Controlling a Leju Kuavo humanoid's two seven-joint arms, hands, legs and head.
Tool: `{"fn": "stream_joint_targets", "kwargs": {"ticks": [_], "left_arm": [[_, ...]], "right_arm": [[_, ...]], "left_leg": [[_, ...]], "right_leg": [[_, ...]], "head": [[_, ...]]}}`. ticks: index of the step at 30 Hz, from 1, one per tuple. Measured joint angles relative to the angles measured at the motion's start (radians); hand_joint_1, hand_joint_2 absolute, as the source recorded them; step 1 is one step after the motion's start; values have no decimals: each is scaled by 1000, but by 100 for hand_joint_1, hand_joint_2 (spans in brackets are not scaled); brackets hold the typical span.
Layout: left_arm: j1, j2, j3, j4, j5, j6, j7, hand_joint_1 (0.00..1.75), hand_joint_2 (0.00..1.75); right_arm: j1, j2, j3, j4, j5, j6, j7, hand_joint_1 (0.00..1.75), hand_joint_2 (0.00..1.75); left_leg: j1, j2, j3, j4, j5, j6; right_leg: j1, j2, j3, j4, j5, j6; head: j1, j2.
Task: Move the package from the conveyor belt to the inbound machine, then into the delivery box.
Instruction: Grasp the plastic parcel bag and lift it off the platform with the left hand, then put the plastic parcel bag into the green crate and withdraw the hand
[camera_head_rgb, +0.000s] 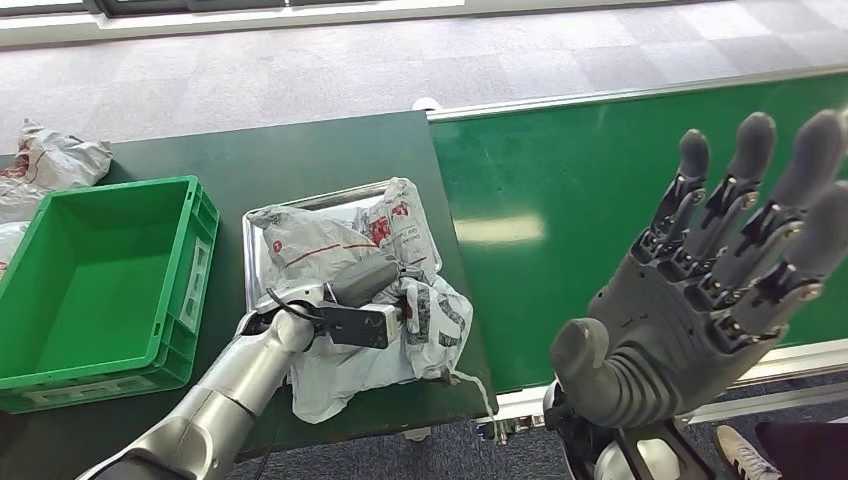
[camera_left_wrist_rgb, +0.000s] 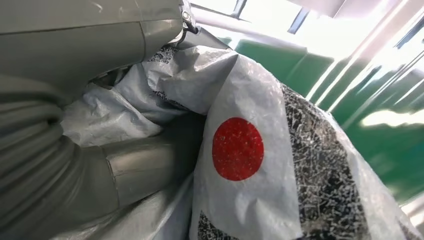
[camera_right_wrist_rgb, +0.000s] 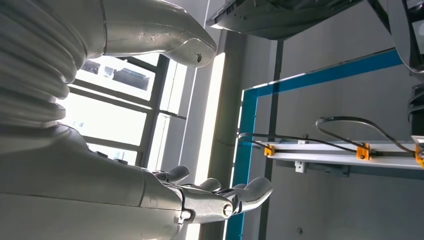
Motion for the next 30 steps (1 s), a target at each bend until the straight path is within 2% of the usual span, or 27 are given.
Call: {"fn": "stream_joint_targets", "kwargs": {"ticks": [3,6,9,12,15,20,23,26,28,30], "left_arm": [[34,24,20,-141,282,-7,-6,175,175],[45,32,93,-235,425,63,5,175,175],[48,34,210,-309,455,232,27,175,175],[49,37,314,-370,462,305,36,175,175],[54,39,373,-410,454,350,34,175,175],[64,44,475,-488,394,587,30,175,175],[63,61,543,-524,251,796,40,175,175],[56,78,616,-531,-45,990,66,175,175],[38,77,691,-532,-324,1026,87,175,175],[10,78,780,-522,-593,1030,155,175,175]], "right_arm": [[9,0,0,2,3,-20,0,0,175],[19,0,0,4,6,-49,0,0,175],[27,-1,0,7,8,-77,0,0,175],[28,-4,0,12,8,-93,0,0,175],[28,-5,0,16,9,-97,0,0,175],[27,-7,0,24,18,-99,0,0,175],[27,-7,0,31,24,-91,0,0,175],[27,-7,0,38,29,-76,0,0,175],[27,-7,0,41,33,-68,0,0,175],[30,-7,0,43,40,-65,0,0,175]], "left_leg": [[0,-1,-1,0,0,0],[0,0,-1,0,0,0],[1,1,-1,0,0,0],[1,0,0,0,1,-1],[1,-1,-1,0,2,-1],[1,0,-1,0,2,-1],[1,0,-1,0,2,-1],[2,-1,-1,-1,2,-1],[2,-1,-1,-1,2,-1],[2,1,0,0,2,-1]], "right_leg": [[0,0,-1,0,0,0],[0,0,-1,0,0,0],[0,1,-1,0,0,0],[1,0,-1,0,0,0],[1,-2,0,0,0,0],[1,0,-1,0,0,0],[1,0,-1,0,0,-1],[2,-1,-1,1,0,-1],[2,-1,-1,0,0,-1],[2,0,-1,0,0,-1]], "head": [[0,0],[0,0],[0,0],[0,0],[0,0],[0,0],[0,0],[0,0],[0,0],[0,0]]}}
